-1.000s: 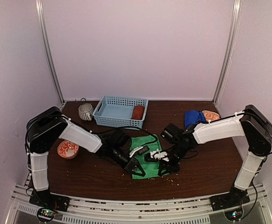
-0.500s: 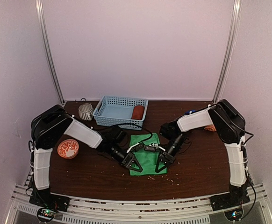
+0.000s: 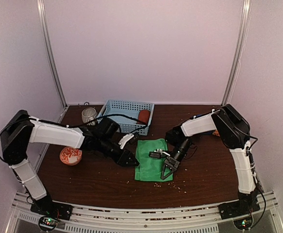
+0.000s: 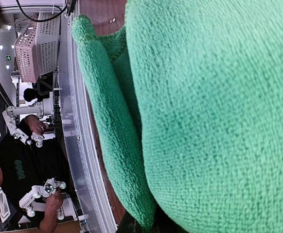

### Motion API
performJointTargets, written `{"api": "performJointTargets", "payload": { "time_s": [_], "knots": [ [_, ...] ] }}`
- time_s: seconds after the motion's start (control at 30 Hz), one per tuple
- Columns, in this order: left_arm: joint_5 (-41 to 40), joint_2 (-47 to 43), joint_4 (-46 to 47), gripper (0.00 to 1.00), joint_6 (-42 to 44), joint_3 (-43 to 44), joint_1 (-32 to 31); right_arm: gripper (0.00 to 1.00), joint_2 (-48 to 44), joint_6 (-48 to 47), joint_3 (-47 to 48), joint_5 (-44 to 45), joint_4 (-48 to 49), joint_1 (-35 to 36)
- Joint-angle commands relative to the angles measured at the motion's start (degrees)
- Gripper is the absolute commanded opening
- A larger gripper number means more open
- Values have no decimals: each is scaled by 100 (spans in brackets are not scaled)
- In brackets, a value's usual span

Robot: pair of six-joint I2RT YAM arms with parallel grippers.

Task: Roll the towels
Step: Roll the towel at the center of the board.

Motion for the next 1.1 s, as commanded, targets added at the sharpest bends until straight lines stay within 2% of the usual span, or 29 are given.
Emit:
{"api": "performJointTargets", "payload": {
  "time_s": [0.0, 0.13, 0.27, 0.37, 0.57, 1.07],
  "knots": [
    [-1719, -919, -114, 38, 1301, 12, -697, 0, 451, 107, -11, 1218, -185, 2],
    [-2643, -655, -512, 40, 2565, 493, -1770, 0, 459, 110, 39, 1216, -210, 13],
    [-3140, 57, -1128, 46, 3190, 1083, -2136, 0, 460, 92, 9, 1188, -203, 25],
    [-3362, 308, -1141, 50, 3488, 1150, -2223, 0, 456, 80, -2, 1169, -205, 46],
    [-3394, 698, -1037, 40, 3852, 1379, -2226, 1, 552, -8, 62, 1105, -309, 128],
    [-3417, 1377, -957, 40, 3988, 1376, -2234, 1, 529, -181, 174, 970, -472, 214]
  ]
}}
